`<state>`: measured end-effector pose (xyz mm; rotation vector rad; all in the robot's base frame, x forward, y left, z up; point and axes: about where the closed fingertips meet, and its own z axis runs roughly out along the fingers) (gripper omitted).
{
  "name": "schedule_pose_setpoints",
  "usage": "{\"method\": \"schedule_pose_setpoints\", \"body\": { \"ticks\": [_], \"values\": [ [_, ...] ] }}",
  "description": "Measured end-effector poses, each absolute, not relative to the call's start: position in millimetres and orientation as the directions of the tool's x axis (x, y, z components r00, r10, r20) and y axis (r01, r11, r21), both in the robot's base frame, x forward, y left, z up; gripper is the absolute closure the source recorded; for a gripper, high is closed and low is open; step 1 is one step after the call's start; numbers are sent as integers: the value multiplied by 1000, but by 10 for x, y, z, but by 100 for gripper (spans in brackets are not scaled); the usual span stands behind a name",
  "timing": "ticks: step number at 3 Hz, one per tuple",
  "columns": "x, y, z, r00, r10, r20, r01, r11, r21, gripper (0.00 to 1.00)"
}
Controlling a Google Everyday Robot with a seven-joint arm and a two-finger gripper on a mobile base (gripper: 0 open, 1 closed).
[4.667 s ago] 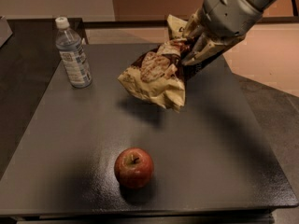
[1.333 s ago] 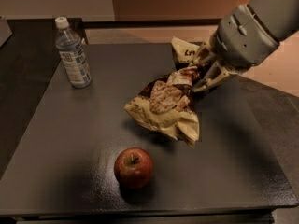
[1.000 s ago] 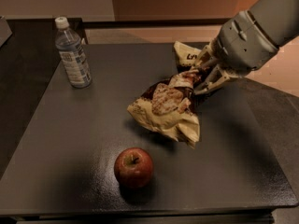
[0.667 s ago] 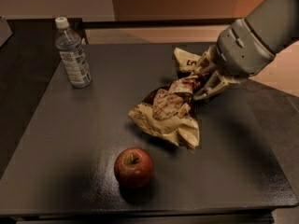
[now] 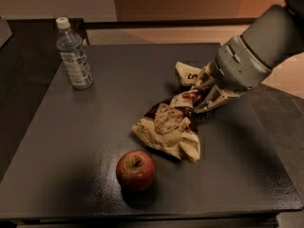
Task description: Move brown chip bag near apple
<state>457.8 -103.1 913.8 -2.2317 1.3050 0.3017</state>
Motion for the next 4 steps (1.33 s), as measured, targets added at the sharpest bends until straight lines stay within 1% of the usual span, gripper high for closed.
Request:
{"method": "schedule_pose_setpoints", "body": {
  "ticks": [2,3,4],
  "values": [
    [4572,-1001,9149,513,-738,-439,-855,-395,-336,13],
    [4570,-987,9154,515,-737,-438,-854,-396,-337,0],
    [4570,-986,9154,515,-737,-438,-854,-396,-337,0]
  ]
}}
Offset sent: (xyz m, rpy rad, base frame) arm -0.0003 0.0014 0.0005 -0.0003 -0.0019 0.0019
